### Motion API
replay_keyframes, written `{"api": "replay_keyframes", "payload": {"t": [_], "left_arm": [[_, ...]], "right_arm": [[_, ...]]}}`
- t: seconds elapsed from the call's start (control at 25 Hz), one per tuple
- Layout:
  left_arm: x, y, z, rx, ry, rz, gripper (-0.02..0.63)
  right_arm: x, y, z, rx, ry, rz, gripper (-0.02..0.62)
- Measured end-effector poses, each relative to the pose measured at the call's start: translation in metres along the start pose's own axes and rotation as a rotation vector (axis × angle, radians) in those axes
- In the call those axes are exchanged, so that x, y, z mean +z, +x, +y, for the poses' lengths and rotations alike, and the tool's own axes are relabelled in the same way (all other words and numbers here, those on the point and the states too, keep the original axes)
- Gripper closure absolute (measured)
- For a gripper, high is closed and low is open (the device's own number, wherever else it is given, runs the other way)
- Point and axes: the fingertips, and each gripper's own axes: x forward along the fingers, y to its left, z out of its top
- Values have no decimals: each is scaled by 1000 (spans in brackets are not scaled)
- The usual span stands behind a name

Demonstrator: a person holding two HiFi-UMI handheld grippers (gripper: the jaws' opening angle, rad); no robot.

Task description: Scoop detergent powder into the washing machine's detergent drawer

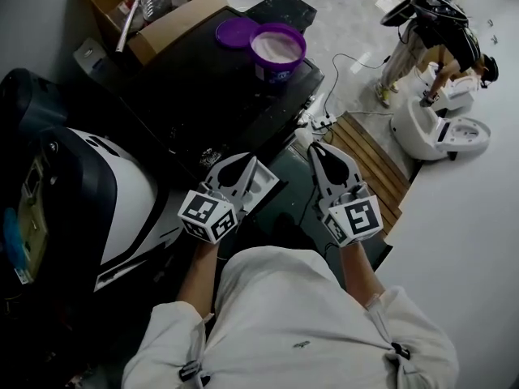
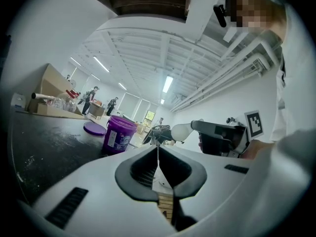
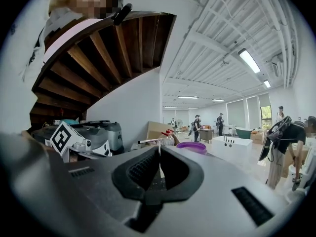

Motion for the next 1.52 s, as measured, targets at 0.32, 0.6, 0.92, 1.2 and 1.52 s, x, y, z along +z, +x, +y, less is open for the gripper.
{"api": "replay_keyframes", "payload": {"t": [0.32, 0.6, 0.92, 1.2, 1.52], "left_arm": [[0, 7, 5, -11, -15, 8, 584], [11, 26, 17, 24, -3, -4, 584], [34, 59, 29, 83, 7, -34, 584], [41, 88, 39, 131, 1, -54, 584], [44, 115, 50, 199, -10, -68, 584]], "right_arm": [[-3, 8, -5, -9, 6, 11, 581], [0, 27, -27, 25, 7, 2, 581], [11, 56, -63, 86, -3, -7, 581], [12, 83, -92, 150, -25, 2, 581], [13, 116, -124, 225, -63, 8, 580]]}}
